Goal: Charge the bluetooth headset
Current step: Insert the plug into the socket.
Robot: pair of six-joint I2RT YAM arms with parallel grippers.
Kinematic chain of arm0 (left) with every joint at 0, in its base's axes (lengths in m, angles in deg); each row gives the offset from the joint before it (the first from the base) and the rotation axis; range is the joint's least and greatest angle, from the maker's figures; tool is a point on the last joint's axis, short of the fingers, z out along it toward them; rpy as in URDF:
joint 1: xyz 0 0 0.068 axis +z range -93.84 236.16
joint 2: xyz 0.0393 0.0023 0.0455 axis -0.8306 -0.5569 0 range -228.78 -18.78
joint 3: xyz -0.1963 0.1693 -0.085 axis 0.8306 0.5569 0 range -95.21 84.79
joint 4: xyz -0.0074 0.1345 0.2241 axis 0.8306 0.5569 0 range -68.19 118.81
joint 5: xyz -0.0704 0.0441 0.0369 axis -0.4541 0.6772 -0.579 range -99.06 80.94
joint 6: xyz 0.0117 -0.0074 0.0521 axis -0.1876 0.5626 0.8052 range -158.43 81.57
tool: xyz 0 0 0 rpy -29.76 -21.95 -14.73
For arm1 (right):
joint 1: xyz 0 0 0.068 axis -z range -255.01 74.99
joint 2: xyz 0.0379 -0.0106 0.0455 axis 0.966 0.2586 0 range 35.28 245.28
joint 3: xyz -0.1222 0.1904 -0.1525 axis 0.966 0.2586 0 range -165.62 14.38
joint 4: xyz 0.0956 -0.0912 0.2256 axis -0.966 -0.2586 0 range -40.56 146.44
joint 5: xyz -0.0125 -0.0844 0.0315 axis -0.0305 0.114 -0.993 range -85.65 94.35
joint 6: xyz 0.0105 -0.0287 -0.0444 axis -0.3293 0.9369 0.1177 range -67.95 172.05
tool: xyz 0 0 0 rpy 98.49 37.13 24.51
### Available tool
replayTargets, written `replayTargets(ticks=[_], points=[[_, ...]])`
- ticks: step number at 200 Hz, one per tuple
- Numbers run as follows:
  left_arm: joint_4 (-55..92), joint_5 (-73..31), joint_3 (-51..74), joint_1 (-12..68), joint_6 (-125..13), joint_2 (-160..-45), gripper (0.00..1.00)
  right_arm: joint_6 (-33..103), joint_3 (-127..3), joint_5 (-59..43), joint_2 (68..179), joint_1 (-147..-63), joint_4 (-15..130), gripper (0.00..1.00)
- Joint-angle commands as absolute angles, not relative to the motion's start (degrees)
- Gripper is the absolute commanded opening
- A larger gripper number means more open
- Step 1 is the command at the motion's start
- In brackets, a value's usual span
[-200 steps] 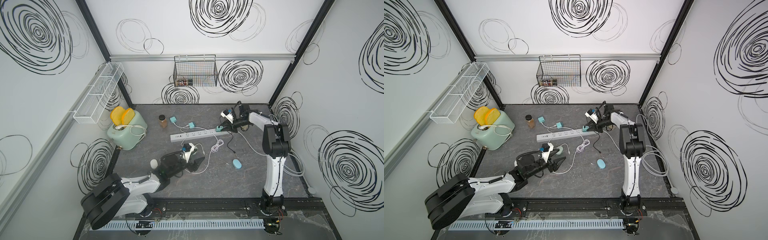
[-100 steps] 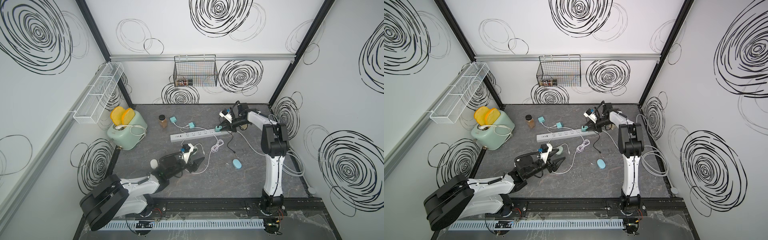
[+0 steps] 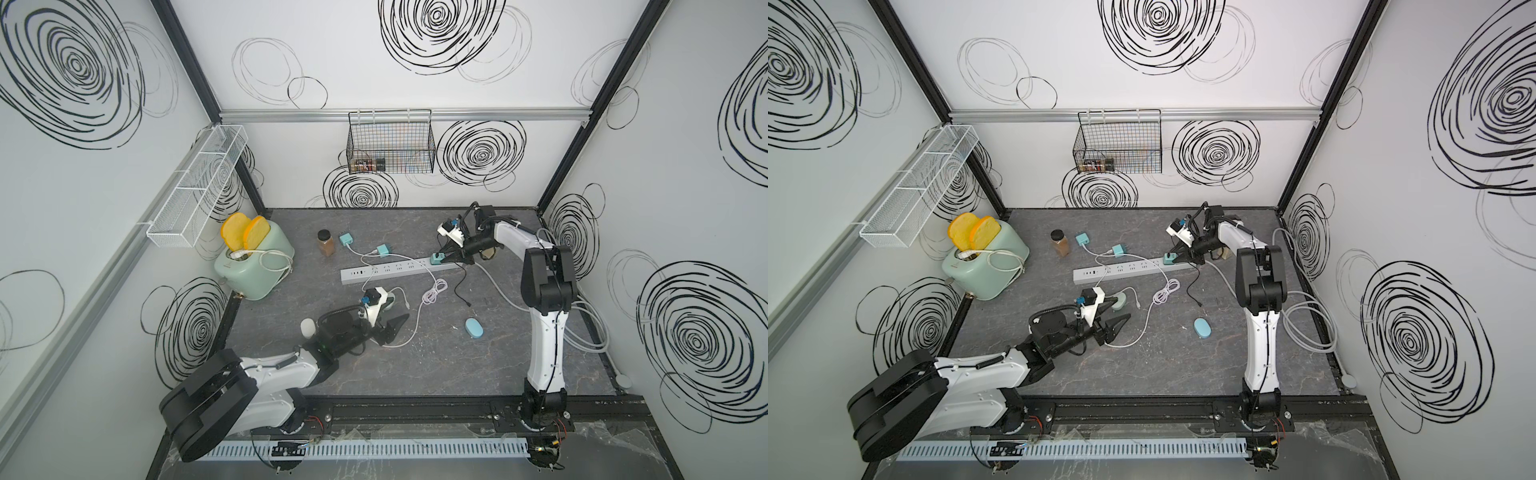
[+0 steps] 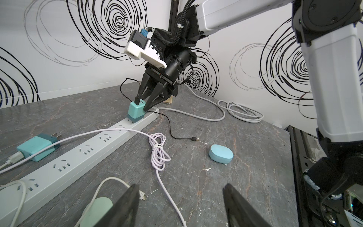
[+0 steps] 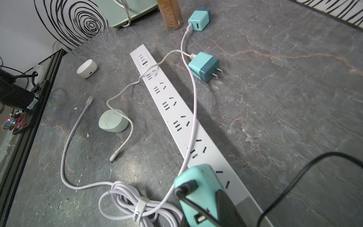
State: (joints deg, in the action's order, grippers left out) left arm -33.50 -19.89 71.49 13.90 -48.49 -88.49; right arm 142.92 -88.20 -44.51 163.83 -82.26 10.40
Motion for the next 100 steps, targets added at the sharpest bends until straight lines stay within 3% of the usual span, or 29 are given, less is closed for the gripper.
replayTargets(ticks=[1, 100], points=[[-35.28, -19.39, 70.89, 14.23, -48.01, -88.40, 0.71, 144.35, -86.82, -41.45, 163.95, -82.88, 8.10, 0.03], [-34.79, -19.17, 70.69, 14.34, -48.01, -88.35, 0.71, 141.91, -89.85, -38.79, 168.35, -83.63, 6.85, 0.03]])
